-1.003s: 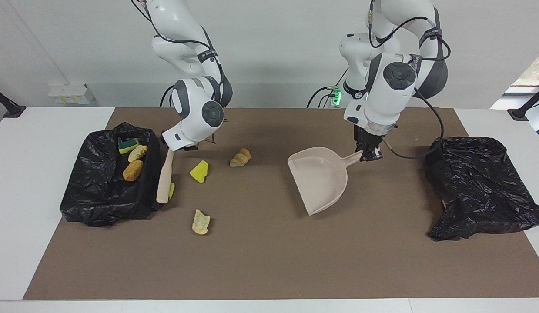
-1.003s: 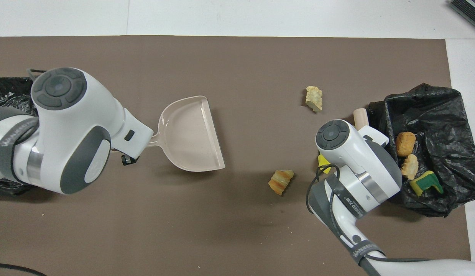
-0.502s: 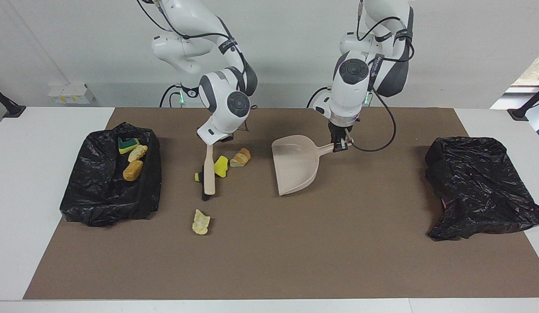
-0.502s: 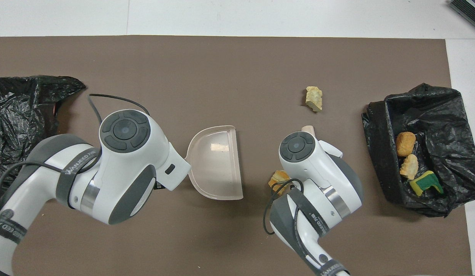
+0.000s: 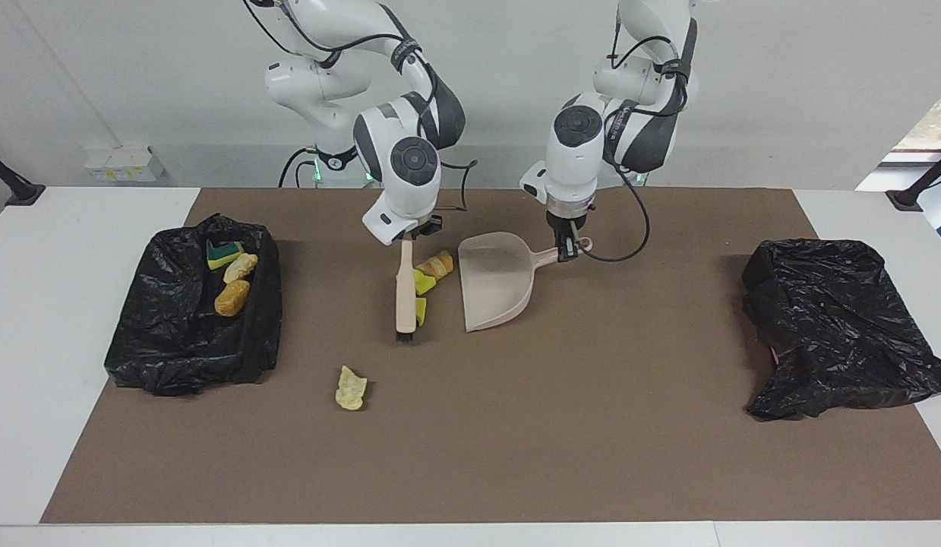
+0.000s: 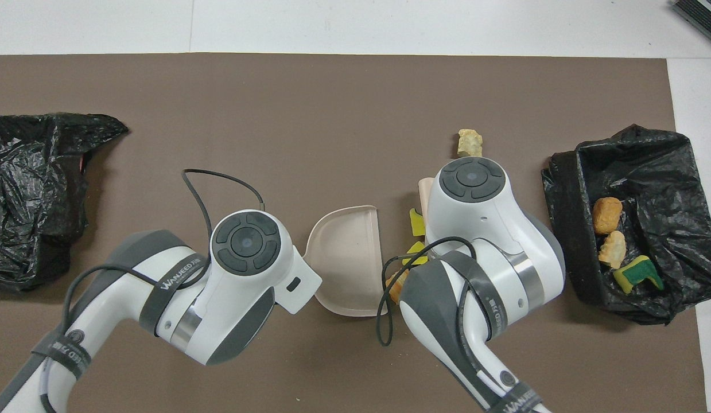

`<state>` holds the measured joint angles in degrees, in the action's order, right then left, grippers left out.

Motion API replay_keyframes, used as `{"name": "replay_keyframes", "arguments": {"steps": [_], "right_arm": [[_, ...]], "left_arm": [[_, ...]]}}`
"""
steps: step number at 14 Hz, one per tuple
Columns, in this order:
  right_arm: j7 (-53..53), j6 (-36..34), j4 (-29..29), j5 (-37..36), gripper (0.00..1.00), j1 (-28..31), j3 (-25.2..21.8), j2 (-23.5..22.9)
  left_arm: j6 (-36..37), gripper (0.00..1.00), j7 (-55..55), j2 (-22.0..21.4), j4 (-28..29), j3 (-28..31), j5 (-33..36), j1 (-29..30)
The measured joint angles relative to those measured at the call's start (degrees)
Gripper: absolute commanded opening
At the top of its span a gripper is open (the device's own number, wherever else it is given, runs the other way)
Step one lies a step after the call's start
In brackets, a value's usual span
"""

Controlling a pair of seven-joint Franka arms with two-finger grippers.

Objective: Sweep and dump trash in bin

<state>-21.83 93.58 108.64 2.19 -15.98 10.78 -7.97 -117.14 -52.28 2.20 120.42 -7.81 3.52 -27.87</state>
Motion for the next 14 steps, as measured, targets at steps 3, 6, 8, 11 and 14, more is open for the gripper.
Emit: {"name": "replay_keyframes", "arguments": {"steps": [3,6,8,11,14], "right_arm": [[7.8,-0.1,-0.2,0.0,0.0,0.4,0.0,0.0],[13.7,-0.4,-0.2,0.0,0.0,1.7,-0.2,-0.1],[14.1,-1.1,-0.3,-0.1,0.0,1.9,-0.2,0.3],[14.1,-1.5,1.2,-2.6,0.0,2.7,-0.3,2.3],[14.5,1.8,6.4,-3.8,0.0,4.9,-0.3,4.7]], "left_arm": [[-2.5,0.0,0.8,0.0,1.7,0.1,0.0,-0.4],[-2.6,0.0,1.2,0.0,1.8,0.2,0.0,-0.4],[-2.6,0.0,1.3,0.0,1.8,0.2,0.0,-0.4],[-2.7,0.0,1.4,0.0,1.9,0.2,0.0,-0.4],[-2.7,0.0,1.9,0.0,1.9,0.2,0.0,-0.4]]}}
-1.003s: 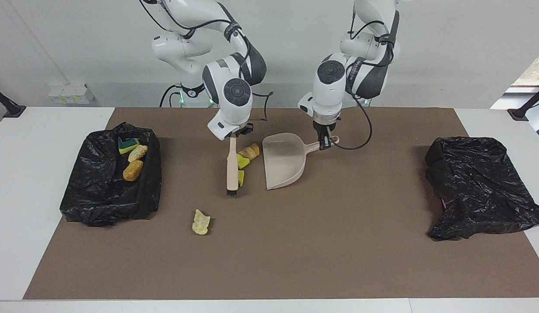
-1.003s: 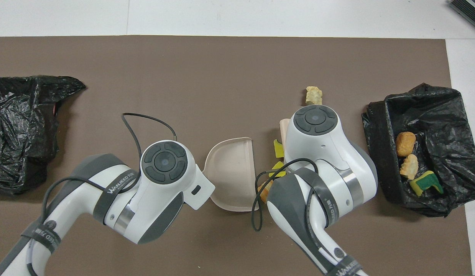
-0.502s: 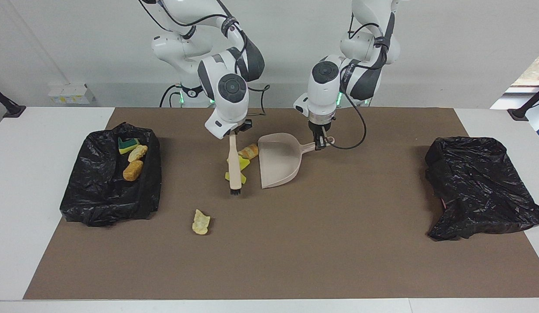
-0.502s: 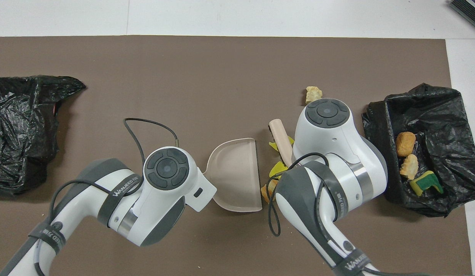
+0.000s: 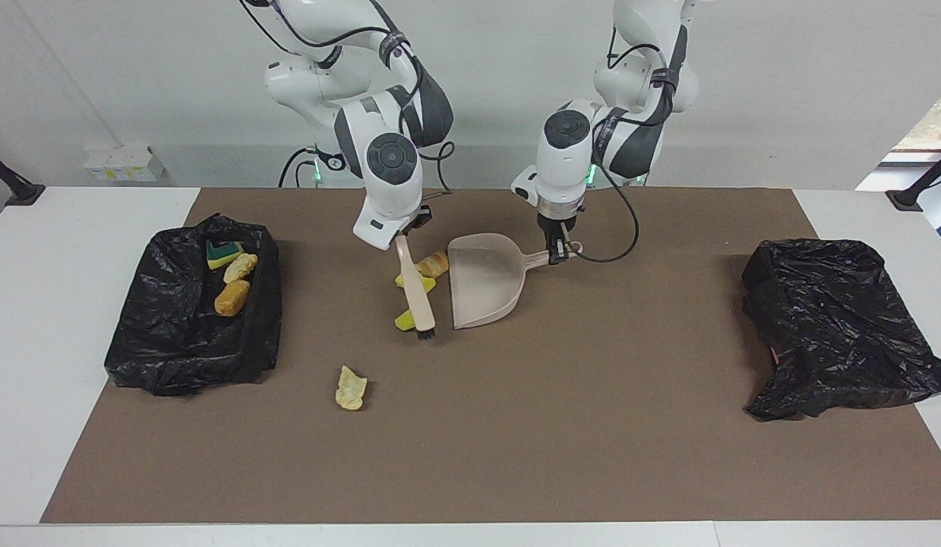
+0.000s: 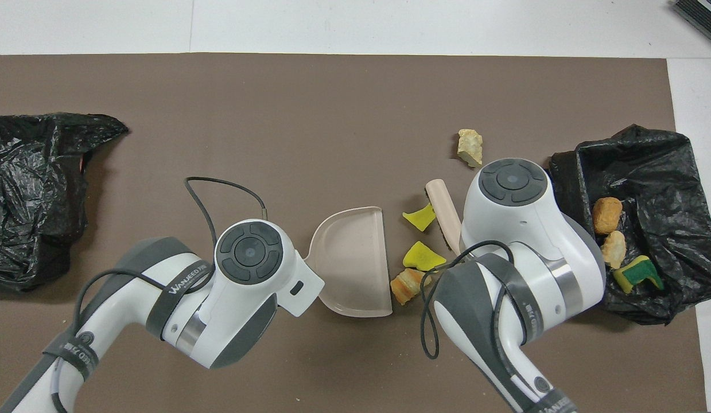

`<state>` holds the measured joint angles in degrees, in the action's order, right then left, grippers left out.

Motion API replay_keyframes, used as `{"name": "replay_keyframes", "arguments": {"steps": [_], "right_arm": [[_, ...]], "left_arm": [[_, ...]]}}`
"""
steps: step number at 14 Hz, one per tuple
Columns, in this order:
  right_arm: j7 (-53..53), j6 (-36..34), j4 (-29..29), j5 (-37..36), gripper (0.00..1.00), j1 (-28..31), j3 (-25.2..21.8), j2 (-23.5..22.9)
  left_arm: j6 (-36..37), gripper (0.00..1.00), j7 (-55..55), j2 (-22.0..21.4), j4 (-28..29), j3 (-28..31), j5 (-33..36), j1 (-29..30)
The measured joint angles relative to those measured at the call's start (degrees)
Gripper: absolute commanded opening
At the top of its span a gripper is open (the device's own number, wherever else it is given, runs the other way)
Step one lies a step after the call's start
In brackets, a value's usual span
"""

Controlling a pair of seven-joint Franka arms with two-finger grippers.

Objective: Sweep and dump trash in bin

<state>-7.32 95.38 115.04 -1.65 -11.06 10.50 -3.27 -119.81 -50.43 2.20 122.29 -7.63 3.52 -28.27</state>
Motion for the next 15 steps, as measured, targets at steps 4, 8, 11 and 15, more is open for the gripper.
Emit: {"name": "replay_keyframes", "arguments": {"steps": [4,8,11,15], "right_arm": [[3.3,8.4,7.9,-2.6,0.0,3.5,-0.2,3.0],[3.0,11.0,12.2,-2.1,0.0,3.8,-0.1,3.8],[2.9,11.2,12.6,2.5,0.0,1.8,0.1,3.2],[0.8,12.0,12.3,12.1,0.0,-3.7,0.3,3.2]], "left_arm": [[0.0,0.0,0.9,0.0,0.1,0.0,0.0,0.0],[0.0,0.0,1.0,0.0,0.2,0.0,0.0,0.0],[0.0,0.0,1.1,0.0,0.2,0.1,0.0,0.1],[-0.1,0.0,1.2,0.0,0.2,0.4,0.0,0.2]]}}
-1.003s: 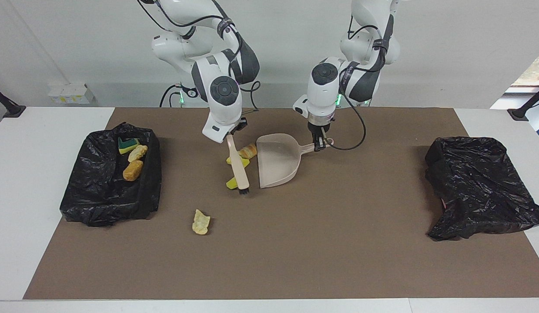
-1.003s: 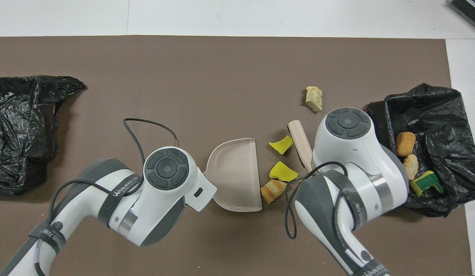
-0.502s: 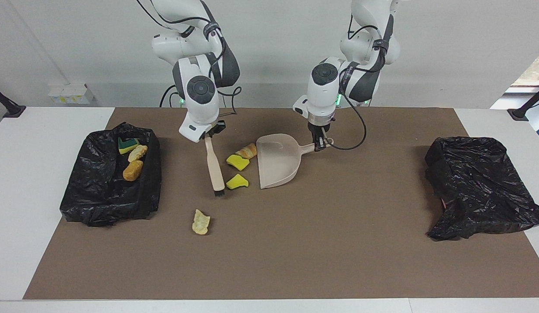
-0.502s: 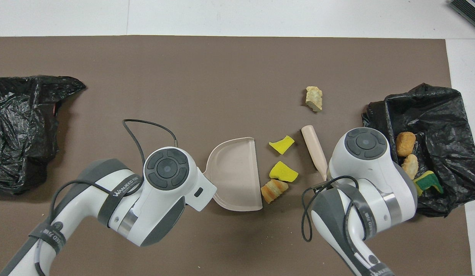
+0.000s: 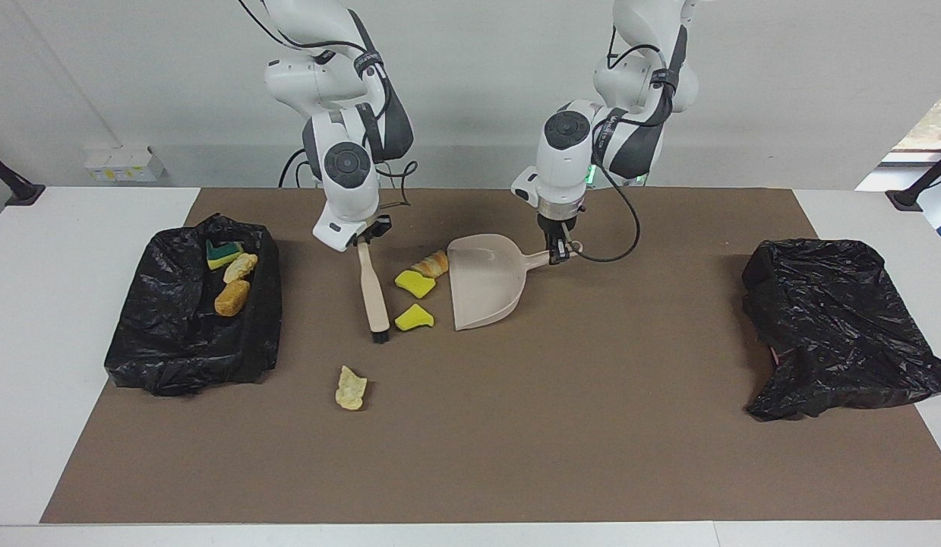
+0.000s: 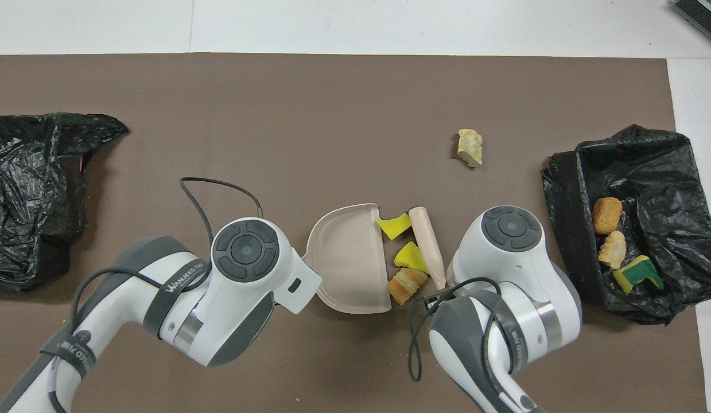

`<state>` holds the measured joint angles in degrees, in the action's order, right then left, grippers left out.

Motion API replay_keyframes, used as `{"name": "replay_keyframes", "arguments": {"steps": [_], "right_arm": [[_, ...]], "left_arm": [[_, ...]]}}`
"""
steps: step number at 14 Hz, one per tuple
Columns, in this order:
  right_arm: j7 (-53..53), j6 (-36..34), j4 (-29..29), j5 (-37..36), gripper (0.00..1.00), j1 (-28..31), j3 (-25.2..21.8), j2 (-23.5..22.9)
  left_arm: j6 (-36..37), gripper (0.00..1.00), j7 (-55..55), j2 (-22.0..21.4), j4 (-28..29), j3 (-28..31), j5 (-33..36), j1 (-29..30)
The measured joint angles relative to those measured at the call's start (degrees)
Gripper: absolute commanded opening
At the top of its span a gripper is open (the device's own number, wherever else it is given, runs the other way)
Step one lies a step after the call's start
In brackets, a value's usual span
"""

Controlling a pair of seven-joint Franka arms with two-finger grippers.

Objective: Sweep and dump trash in bin

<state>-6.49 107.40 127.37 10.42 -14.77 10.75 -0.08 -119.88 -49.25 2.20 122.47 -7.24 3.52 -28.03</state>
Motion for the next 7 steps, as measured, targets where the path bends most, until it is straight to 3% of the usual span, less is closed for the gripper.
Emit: {"name": "replay_keyframes", "arguments": {"steps": [4,7], "right_arm": [[-7.6,0.2,-5.6,3.8,0.0,-3.9,0.1,-2.3],[-9.2,-3.8,-10.9,4.0,0.0,-4.0,-0.1,-3.6]], "left_arm": [[-0.8,0.0,0.1,0.0,0.1,0.2,0.0,0.1],[-1.3,0.0,0.2,0.0,0.4,0.3,0.0,0.9]]}}
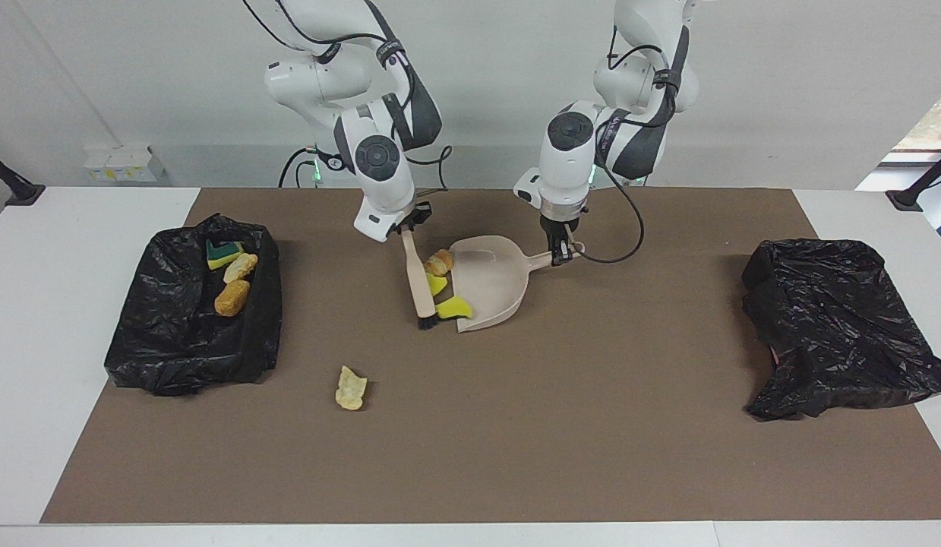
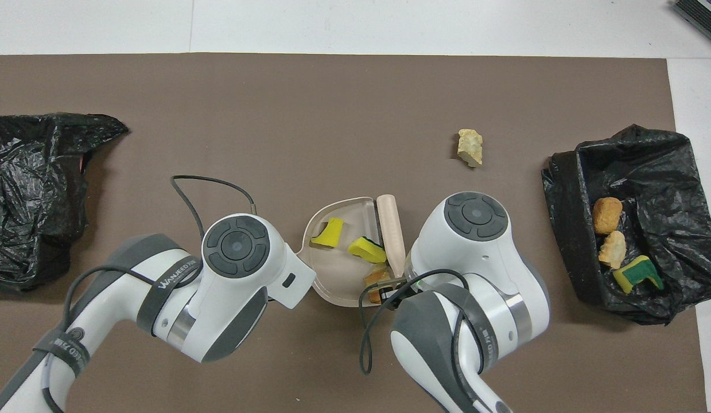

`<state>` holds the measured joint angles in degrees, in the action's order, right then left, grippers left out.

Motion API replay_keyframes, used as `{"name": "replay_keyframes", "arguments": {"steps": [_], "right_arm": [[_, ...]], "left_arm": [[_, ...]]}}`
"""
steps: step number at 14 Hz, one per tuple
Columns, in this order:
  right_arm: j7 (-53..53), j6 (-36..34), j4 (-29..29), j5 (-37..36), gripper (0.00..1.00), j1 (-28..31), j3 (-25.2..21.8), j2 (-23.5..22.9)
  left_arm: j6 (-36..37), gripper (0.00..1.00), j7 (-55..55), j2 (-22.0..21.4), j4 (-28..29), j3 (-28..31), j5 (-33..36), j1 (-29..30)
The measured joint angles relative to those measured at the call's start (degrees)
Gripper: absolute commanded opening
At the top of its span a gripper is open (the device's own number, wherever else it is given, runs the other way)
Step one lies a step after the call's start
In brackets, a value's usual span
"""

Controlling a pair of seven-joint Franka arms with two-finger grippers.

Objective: Sweep and dump trash in bin

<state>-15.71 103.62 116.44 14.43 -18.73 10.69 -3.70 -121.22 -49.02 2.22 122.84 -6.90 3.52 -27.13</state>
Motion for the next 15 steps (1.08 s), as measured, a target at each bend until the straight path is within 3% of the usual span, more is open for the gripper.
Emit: {"name": "replay_keyframes", "arguments": {"steps": [7,11,15], "right_arm": [[0.0,-2.2,-4.1,-0.5,0.0,0.6,-0.1,0.0],[0.0,-1.5,-5.2,-8.4,0.0,1.0,-0.2,-0.2],[3.7,0.5,-10.0,-15.7,0.0,8.0,-0.7,-3.7]], "left_arm": [[-1.6,0.0,0.0,0.0,0.5,0.0,0.0,2.3],[-2.1,0.0,0.2,0.1,0.6,0.0,0.0,2.9],[-2.1,0.0,0.9,0.1,0.6,0.0,0.0,2.9]]}}
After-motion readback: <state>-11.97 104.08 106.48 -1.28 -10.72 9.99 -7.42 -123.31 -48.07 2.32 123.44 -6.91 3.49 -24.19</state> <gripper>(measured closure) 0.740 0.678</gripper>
